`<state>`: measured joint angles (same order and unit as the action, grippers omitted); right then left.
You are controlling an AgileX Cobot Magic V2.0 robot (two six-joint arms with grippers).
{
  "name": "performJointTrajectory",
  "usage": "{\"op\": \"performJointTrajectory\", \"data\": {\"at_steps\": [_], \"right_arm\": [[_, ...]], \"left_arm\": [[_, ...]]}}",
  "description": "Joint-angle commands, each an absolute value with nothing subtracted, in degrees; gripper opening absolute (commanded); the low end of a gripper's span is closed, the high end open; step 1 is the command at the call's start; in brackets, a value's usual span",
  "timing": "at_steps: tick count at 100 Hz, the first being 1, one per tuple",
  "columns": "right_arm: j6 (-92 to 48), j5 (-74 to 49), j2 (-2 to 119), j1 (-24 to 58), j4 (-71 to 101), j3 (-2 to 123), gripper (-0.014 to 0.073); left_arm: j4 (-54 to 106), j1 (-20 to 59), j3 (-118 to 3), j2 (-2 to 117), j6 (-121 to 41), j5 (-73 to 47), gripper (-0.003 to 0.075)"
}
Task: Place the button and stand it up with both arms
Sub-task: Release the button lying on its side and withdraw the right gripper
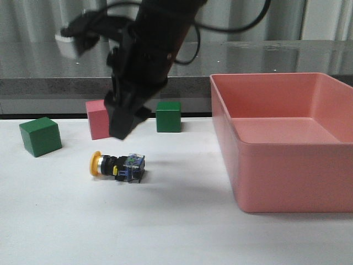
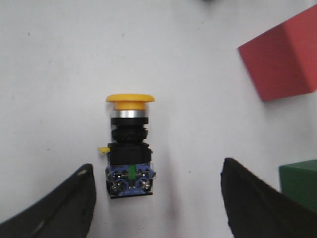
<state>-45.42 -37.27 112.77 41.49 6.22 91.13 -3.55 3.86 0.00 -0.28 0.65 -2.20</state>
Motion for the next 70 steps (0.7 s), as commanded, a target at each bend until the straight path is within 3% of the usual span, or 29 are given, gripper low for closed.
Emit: {"op": "performJointTrajectory", "data": {"at_steps": [1, 23, 33, 51, 70], "right_arm": [[-42.5, -37.5, 104.6, 41.1, 6.9, 92.9, 0.0455], [-37.3, -44.2, 95.1, 36.9, 6.9, 92.9, 0.0045], [-34.6, -46.8, 91.8, 32.6, 6.9, 92.9, -0.0078], [-29.2, -47.1, 84.9, 23.8, 6.9, 90.0, -0.0061], [-25.1, -38.9, 73.7, 14.4, 6.9, 77.4, -0.0061]], "left_arm": [[-3.5, 3.6, 2.6, -2.0, 0.7, 2.2, -0.0020], [-3.5, 3.6, 2.6, -2.0, 0.7, 2.2, -0.0020], [-3.5, 3.6, 2.6, -2.0, 0.7, 2.2, -0.0020], [-3.5, 3.6, 2.6, -2.0, 0.7, 2.2, -0.0020], [-3.5, 3.6, 2.6, -2.0, 0.7, 2.2, -0.0020]]}}
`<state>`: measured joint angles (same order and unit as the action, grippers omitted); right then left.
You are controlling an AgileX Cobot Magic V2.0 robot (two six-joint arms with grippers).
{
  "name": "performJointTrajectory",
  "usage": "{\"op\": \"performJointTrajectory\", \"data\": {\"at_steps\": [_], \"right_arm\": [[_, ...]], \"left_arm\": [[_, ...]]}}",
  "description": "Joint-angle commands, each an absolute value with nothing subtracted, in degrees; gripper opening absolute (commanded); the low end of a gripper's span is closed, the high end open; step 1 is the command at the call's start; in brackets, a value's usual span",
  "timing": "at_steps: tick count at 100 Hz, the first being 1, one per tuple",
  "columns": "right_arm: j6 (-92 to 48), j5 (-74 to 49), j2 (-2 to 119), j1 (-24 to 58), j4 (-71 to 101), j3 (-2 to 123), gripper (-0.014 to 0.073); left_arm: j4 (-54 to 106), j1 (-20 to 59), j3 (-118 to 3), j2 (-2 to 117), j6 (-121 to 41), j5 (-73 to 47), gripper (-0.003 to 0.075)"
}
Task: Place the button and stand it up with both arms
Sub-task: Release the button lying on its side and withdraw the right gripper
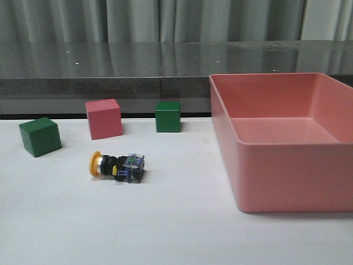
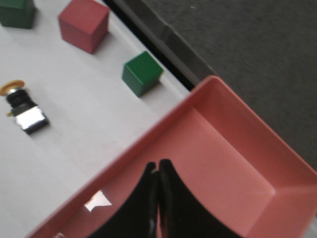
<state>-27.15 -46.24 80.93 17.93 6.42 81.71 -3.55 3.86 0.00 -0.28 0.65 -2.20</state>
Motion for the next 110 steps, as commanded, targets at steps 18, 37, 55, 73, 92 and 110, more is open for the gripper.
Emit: {"op": "performJointTrajectory", "data": {"at_steps": [18, 37, 55, 73, 92, 110], "right_arm": [[-20.4, -30.1, 61.2, 8.4, 6.9, 62.1, -0.0061], [-18.5, -24.9, 46.6, 5.7, 6.9, 46.8, -0.0061], [-18.5, -21.5, 32.7, 5.7, 6.9, 35.8, -0.0061], [-18.5, -21.1, 20.1, 5.7, 6.9, 28.8, -0.0061], [-18.5, -21.1, 13.0, 5.7, 6.9, 25.5, -0.0061], [-18.5, -21.4, 12.5, 5.7, 6.9, 24.8, -0.0061]], "left_arm": [[-3.5, 3.6, 2.6, -2.0, 0.7, 2.2, -0.0020], [-3.5, 3.6, 2.6, -2.0, 0.7, 2.2, -0.0020], [-3.5, 3.6, 2.6, -2.0, 0.7, 2.2, -0.0020], [-3.5, 3.6, 2.6, -2.0, 0.7, 2.2, -0.0020], [-3.3, 3.6, 2.6, -2.0, 0.7, 3.1, -0.0020], [10.8, 3.6, 2.5, -2.0, 2.7, 4.7, -0.0020]]}}
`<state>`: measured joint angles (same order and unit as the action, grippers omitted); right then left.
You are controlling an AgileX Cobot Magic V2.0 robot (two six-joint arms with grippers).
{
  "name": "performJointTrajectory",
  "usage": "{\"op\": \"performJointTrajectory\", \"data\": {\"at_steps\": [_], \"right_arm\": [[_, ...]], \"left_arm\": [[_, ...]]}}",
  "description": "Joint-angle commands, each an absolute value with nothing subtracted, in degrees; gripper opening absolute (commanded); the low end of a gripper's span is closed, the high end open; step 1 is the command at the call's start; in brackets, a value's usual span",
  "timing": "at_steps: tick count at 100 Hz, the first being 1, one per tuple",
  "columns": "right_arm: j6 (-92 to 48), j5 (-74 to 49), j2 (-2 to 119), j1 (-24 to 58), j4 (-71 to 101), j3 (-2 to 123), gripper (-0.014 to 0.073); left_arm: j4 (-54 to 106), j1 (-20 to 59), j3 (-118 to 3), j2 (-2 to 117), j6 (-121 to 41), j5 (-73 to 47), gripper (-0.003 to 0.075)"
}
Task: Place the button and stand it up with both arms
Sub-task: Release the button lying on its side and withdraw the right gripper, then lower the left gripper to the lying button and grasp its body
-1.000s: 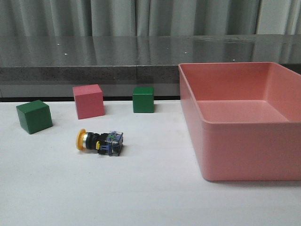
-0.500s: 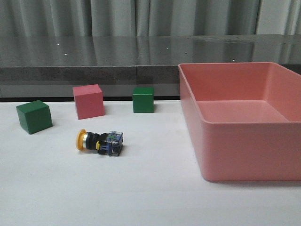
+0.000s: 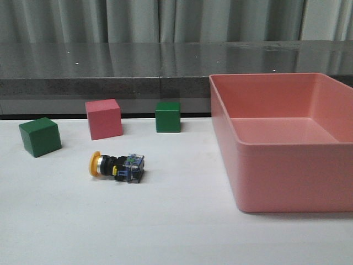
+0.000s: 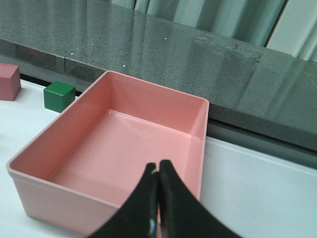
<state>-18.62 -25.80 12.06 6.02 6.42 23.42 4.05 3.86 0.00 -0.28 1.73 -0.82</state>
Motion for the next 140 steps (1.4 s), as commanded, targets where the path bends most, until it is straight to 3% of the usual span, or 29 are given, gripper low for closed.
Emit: {"op": "performJointTrajectory", "data": {"at_steps": [1, 23, 44, 60, 88, 95, 102, 109, 113, 121, 128, 140], "right_arm": [[-18.5, -21.3, 12.5, 5.7, 6.9, 24.8, -0.0061], [-18.5, -21.4, 12.5, 5.7, 6.9, 24.8, -0.0061], [-18.5, -21.4, 12.5, 5.7, 6.9, 24.8, -0.0061], [-18.5, -21.4, 12.5, 5.7, 6.9, 24.8, -0.0061], [-18.5, -21.4, 12.5, 5.7, 6.9, 24.8, -0.0061], [-18.5, -21.4, 12.5, 5.7, 6.9, 24.8, -0.0061], [-18.5, -21.4, 12.5, 5.7, 6.9, 24.8, -0.0061], [-18.5, -21.4, 12.5, 5.7, 6.9, 24.8, -0.0061], [-18.5, -21.4, 12.5, 5.7, 6.9, 24.8, -0.0061], [-18.5, -21.4, 12.5, 5.7, 6.9, 24.8, -0.0061], [-18.5, -21.5, 12.5, 5.7, 6.9, 24.8, -0.0061], [-18.5, -21.6, 12.5, 5.7, 6.9, 24.8, -0.0061]], "left_arm": [[11.2, 3.6, 2.5, -2.0, 2.7, 4.7, -0.0020], [16.4, 3.5, -5.8, 0.6, 2.7, -2.7, -0.0020], [14.7, 3.5, -23.0, 20.0, 0.0, -20.1, -0.0020], [18.1, 6.2, -34.5, 38.5, -21.9, -23.2, -0.0019], [38.0, 13.7, -43.3, 58.0, -61.1, -23.5, 0.0000], [42.5, 14.5, -45.5, 62.3, -69.5, -27.0, 0.0056], [46.8, 14.5, -48.0, 66.6, -76.2, -31.8, 0.0160], [50.6, 14.5, -50.3, 70.7, -81.3, -35.4, 0.0316], [53.3, 14.5, -51.7, 73.0, -84.3, -36.6, 0.0442], [56.4, 14.5, -53.3, 76.8, -89.1, -35.9, 0.0602], [57.6, 14.5, -54.8, 79.9, -91.3, -32.8, 0.0661], [57.6, 14.5, -56.9, 84.1, -91.3, -26.0, 0.0662]]}}
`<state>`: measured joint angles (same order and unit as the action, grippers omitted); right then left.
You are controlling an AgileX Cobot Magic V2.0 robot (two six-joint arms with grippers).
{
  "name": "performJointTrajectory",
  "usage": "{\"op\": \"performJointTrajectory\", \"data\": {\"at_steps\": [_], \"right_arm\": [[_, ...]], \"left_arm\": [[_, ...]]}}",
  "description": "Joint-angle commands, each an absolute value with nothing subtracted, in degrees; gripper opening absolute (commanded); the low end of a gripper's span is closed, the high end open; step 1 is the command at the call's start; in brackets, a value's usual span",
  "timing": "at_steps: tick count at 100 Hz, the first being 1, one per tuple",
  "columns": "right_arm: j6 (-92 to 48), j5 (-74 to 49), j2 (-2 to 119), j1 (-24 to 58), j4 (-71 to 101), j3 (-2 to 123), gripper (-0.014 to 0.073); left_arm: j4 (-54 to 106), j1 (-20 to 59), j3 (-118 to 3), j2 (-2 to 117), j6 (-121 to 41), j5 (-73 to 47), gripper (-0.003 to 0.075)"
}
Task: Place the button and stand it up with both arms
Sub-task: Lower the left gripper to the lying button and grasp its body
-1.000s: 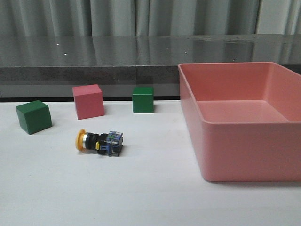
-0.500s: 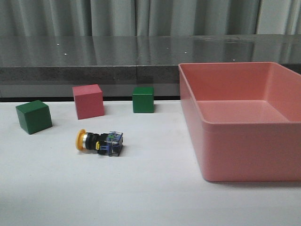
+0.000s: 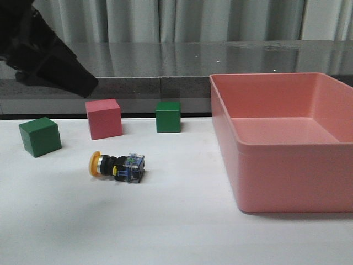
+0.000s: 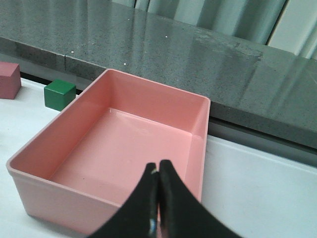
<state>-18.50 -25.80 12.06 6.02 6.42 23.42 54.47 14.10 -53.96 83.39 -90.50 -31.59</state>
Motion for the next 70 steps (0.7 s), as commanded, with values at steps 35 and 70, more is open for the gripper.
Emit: {"op": "performJointTrajectory", "data": {"at_steps": [35, 70], "right_arm": [[-18.5, -21.6, 12.5, 5.7, 6.9, 24.8, -0.0061], [-18.5, -21.7, 12.5, 5.7, 6.9, 24.8, -0.0061]], "left_arm": [[69.4, 14.4, -57.3, 90.5, -104.0, -25.3, 0.0662], [86.1, 6.8, -57.3, 100.6, -131.7, -50.8, 0.0662]]}}
